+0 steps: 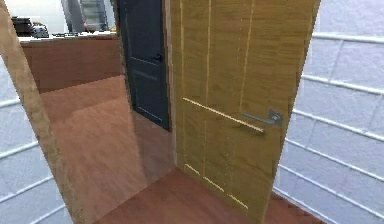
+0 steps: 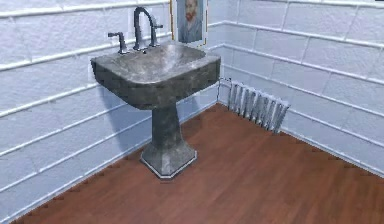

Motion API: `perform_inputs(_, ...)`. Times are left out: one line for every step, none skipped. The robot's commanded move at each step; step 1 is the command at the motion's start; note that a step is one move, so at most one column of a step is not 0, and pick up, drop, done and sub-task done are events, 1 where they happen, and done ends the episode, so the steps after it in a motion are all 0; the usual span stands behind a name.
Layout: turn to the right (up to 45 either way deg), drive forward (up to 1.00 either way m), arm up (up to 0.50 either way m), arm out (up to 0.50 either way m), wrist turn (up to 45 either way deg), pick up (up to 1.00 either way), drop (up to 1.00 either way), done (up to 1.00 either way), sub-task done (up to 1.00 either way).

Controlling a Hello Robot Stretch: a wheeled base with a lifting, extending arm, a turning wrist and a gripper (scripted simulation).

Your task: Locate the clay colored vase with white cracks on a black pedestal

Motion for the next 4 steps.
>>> perform_inputs(-9.0,0.0,0.0,0.0,0.0,0.0,0.0,0.0,0.0)
perform_inputs(0.0,0.25,0.0,0.0,0.0,0.0,0.0,0.0,0.0)
perform_inputs(-3.0,0.0,0.0,0.0,0.0,0.0,0.0,0.0,0.0)
perform_inputs(0.0,1.0,0.0,0.0,0.0,0.0,0.0,0.0,0.0)
